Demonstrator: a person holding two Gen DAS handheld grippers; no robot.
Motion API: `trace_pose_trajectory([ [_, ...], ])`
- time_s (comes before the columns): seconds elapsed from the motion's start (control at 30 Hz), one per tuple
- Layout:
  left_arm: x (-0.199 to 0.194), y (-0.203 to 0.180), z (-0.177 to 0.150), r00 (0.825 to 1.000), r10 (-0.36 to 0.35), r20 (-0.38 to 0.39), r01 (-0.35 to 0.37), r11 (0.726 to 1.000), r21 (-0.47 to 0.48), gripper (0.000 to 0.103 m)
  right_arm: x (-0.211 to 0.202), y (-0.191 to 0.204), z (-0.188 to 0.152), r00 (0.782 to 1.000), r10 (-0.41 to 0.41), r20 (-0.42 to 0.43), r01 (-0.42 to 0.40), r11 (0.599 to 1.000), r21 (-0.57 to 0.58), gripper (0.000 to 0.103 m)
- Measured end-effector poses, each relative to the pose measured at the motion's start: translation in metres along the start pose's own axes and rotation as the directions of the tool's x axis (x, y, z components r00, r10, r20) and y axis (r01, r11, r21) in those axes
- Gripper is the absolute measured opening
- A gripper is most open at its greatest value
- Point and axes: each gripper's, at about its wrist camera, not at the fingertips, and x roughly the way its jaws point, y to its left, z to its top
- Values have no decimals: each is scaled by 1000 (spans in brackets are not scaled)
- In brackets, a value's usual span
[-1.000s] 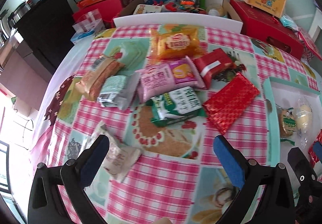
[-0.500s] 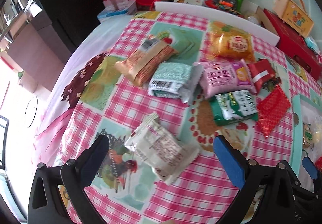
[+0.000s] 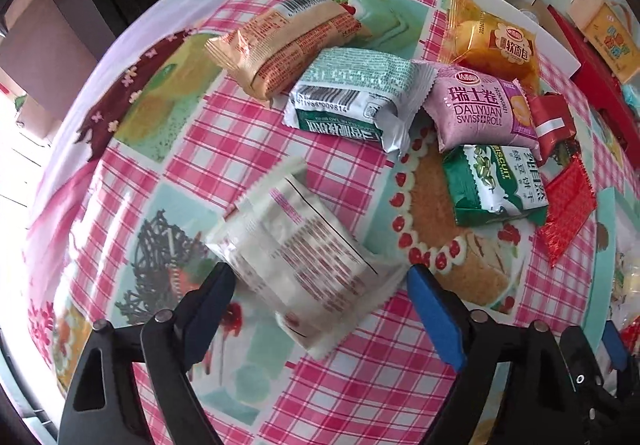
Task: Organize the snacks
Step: 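Grasp the white printed snack packet with the left tool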
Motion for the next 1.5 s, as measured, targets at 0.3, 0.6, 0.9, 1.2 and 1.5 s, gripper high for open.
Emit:
trace_pose_trajectory([
  [0.3, 3, 19, 13, 996, -90, 11, 91, 988, -124, 88, 4, -1, -2, 1000, -5, -8, 5, 1000, -2, 103],
  [0.6, 2, 56, 20, 998, -50, 27, 55, 978, -203, 67, 8, 0, -4, 1000, -17, -16, 17, 1000, -11, 103],
  [0.9, -11, 15, 8, 998, -58, 26, 59, 997, -52, 57, 9, 2, -5, 1000, -30, -10, 29, 999, -27, 103],
  [1.2, -19, 2, 3, 994, -111, 18, 111, 994, 9, 56, -11, 8, -5, 997, -33, 77, 38, 997, -64, 103],
  [1.5, -38, 16, 15, 990, -139, 38, 140, 989, -38, 56, -6, 51, 26, 993, 44, 112, -28, 989, -144, 103],
])
